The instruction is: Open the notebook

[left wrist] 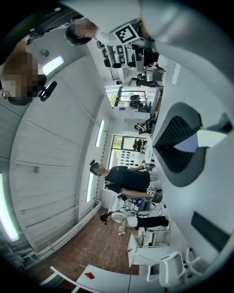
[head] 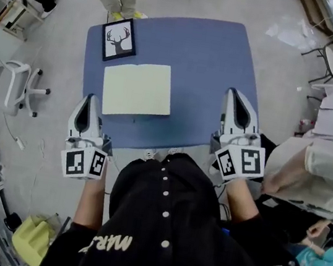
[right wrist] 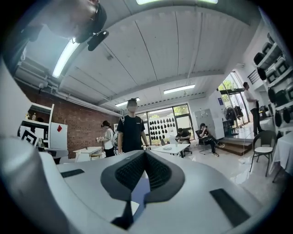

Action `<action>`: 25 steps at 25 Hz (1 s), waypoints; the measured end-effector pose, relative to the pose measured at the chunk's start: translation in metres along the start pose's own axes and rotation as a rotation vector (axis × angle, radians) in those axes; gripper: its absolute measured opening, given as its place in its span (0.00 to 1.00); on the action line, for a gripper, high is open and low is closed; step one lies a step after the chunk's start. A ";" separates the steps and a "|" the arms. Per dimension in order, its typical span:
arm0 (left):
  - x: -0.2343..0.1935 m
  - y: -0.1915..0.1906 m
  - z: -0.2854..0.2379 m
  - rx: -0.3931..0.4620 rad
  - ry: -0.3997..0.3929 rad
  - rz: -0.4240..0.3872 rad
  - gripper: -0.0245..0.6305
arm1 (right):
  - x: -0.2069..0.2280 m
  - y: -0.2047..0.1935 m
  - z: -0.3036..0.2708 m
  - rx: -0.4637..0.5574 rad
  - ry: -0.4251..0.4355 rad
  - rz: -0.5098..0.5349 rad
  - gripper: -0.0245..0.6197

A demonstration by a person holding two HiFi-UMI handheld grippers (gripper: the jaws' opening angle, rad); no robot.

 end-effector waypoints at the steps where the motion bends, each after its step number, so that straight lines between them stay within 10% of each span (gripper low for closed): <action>1: 0.005 0.007 0.000 0.008 -0.012 0.001 0.04 | 0.002 0.007 0.002 0.010 -0.008 0.006 0.04; 25: 0.046 0.069 0.015 0.084 -0.077 -0.082 0.04 | 0.016 0.064 0.034 0.101 -0.041 0.058 0.04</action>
Point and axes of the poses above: the fingertips, and each gripper's own axes: z backward along the fingers, x to its right, y out of its top, the point moved 5 cm from there along z, backward along the fingers, and after that the axes turned 15 degrees about z, right-handed, at the moved point
